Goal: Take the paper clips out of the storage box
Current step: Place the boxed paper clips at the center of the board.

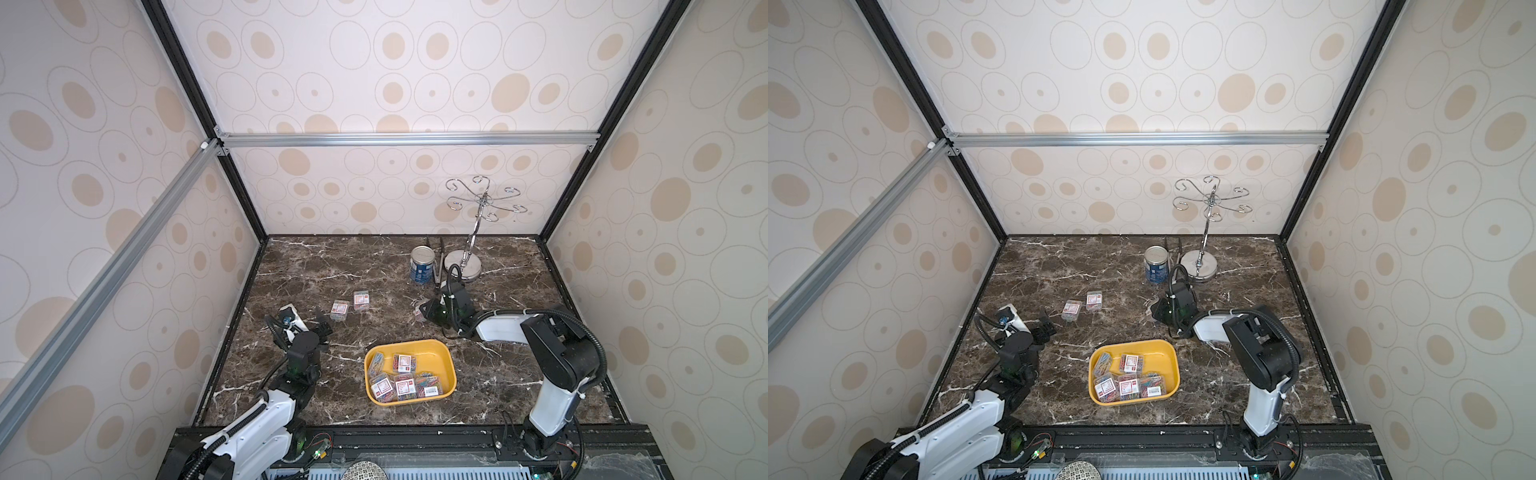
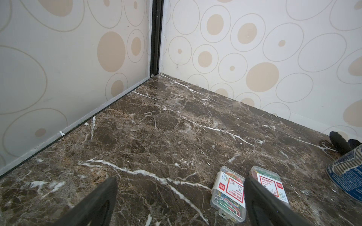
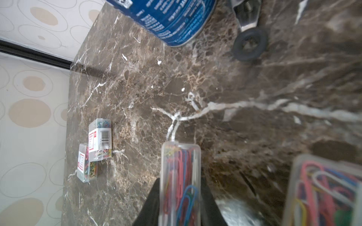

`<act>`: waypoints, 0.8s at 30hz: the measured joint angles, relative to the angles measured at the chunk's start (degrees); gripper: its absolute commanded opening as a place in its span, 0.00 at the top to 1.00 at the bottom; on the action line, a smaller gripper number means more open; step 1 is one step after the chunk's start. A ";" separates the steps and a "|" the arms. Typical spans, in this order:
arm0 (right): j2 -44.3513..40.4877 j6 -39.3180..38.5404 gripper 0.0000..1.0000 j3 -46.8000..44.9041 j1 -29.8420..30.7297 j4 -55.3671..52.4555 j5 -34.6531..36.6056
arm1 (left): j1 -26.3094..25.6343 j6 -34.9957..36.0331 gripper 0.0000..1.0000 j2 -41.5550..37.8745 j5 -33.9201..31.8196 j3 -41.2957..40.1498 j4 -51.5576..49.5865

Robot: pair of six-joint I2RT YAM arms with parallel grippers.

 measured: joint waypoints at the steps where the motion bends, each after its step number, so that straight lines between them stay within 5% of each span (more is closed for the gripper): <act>1: 0.42 0.02 0.79 0.22 -0.04 0.50 -0.17 | 0.00 0.00 0.00 0.11 0.00 0.07 0.00; 7: 1.27 -0.02 0.70 0.50 -0.63 1.77 -0.72 | 0.00 -0.04 0.00 1.01 -0.04 0.26 -0.07; 13: 1.25 -0.28 0.44 -0.61 -1.05 0.94 0.00 | 0.00 -0.09 0.00 1.42 -0.09 0.70 -0.66; 17: -0.09 -0.92 0.41 -1.75 -1.07 1.18 0.70 | 0.00 -0.11 0.00 1.40 -0.13 0.85 -0.83; 24: -5.64 -2.82 0.19 -3.80 -1.05 -2.40 1.86 | 0.00 -0.13 0.00 1.53 -0.17 0.96 -0.98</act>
